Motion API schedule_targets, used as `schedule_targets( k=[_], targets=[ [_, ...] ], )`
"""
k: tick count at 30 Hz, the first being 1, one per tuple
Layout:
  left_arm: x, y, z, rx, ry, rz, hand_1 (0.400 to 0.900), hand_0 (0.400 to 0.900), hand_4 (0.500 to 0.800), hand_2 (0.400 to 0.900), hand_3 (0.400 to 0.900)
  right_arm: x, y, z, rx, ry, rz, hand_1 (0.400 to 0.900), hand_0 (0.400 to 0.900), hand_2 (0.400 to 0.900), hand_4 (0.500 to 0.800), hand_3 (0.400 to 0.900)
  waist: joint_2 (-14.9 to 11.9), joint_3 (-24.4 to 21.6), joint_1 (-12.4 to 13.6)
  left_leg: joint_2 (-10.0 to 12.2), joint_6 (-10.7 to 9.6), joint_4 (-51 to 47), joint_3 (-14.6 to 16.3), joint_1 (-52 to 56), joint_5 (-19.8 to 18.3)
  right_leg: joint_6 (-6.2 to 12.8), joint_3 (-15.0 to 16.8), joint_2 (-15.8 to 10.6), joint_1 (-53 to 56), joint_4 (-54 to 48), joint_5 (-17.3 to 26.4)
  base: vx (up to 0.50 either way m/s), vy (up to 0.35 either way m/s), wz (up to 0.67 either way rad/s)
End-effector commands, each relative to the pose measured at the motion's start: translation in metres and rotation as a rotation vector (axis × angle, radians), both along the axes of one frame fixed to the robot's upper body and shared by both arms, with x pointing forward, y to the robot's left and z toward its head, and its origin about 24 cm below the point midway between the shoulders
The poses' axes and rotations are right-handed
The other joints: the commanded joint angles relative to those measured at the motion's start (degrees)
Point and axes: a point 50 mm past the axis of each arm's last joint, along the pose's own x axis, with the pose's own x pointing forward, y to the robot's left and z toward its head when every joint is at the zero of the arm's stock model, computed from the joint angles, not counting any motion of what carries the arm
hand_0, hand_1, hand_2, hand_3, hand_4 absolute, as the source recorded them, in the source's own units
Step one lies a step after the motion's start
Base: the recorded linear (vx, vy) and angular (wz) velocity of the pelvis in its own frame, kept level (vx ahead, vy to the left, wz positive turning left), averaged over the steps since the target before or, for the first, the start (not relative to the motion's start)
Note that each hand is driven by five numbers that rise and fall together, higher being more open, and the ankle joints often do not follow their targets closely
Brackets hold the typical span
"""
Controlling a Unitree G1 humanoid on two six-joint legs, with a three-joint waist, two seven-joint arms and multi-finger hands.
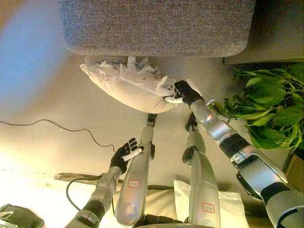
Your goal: Pick up the pillow and put it on the sofa.
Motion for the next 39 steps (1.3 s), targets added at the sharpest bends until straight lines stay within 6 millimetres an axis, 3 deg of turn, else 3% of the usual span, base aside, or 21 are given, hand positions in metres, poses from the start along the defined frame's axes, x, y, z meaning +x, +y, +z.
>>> schedule_targets(
  k=[1, 8, 15, 21, 29, 39],
  targets=[
    [-0.049, -0.008, -0.03, 0.0, 0.143, -0.039, 0.9, 0.9, 0.8, 0.9, 0.9, -0.011, 0.029, 0.009, 0.044, -0.073, 0.168, 0.4, 0.4, 0.4, 0.5, 0.4, 4.45, 0.26, -1.5, -2.78, 0.2, -7.75, 2.77, 2.3, 3.23, 4.37, 1.95, 1.5, 2.39, 4.63, -6.05, -0.02, -0.014, -0.12],
    [-0.05, 0.006, -0.032, 0.02, 0.17, -0.006, 0.9, 0.9, 0.8, 0.9, 0.9, -0.021, 0.034, 0.009, -0.114, -0.146, 0.279, 0.4, 0.4, 0.4, 0.5, 0.4, 2.02, 0.26, -2.41, -2.21, 0.26, -7.95, 2.67, 11.28, 1.65, 4.44, 2.21, 1.79, 10.78, 3.96, -6.94, -0.02, -0.04, -0.1],
    [-0.064, 0.039, -0.041, 0.069, 0.279, 0.055, 0.9, 0.9, 0.8, 0.9, 0.9, -0.029, 0.039, 0.035, -0.24, -0.253, 0.392, 0.4, 0.4, 0.4, 0.5, 0.4, -1.53, 0.25, -2.14, -1.29, 0.18, -7.89, 2.97, 25.41, -1.21, 4.87, 1.94, 1.72, 25.14, 3.25, -9.34, 0.03, -0.081, -0.08],
    [-0.103, 0.068, -0.056, 0.111, 0.442, 0.123, 0.9, 0.9, 0.8, 0.9, 0.9, -0.044, 0.032, 0.066, -0.274, -0.287, 0.475, 0.4, 0.4, 0.4, 0.5, 0.4, -5.45, -7.41, -1.12, -0.06, 0.1, -9.28, 2.88, 34.4, -4.08, 5.27, 1.71, 2.55, 36.11, 0.45, -11.5, 0.19, -0.109, -0.03],
    [-0.154, 0.089, -0.069, 0.147, 0.623, 0.212, 0.9, 0.9, 0.8, 0.9, 0.9, -0.065, 0.019, 0.115, -0.271, -0.349, 0.518, 0.4, 0.4, 0.4, 0.5, 0.4, -9.72, -17.67, -0.56, 0.9, 0.07, -9.55, 2.36, 41.2, -6.04, 4.27, 1.08, 4.04, 44.6, -1.18, -13.75, 0.21, -0.084, 0.03],
    [-0.19, 0.097, -0.076, 0.164, 0.777, 0.257, 0.9, 0.9, 0.8, 0.9, 0.9, -0.049, -0.011, 0.186, -0.28, -0.454, 0.335, 0.4, 0.4, 0.4, 0.5, 0.4, -11.7, -25.84, 1.27, 1.01, -0.5, -9.84, 0.28, 46.17, -7.12, 3.64, -0.78, 4.17, 51.22, -2.94, -14.98, 0.14, 0.005, 0.11]
  ],
)
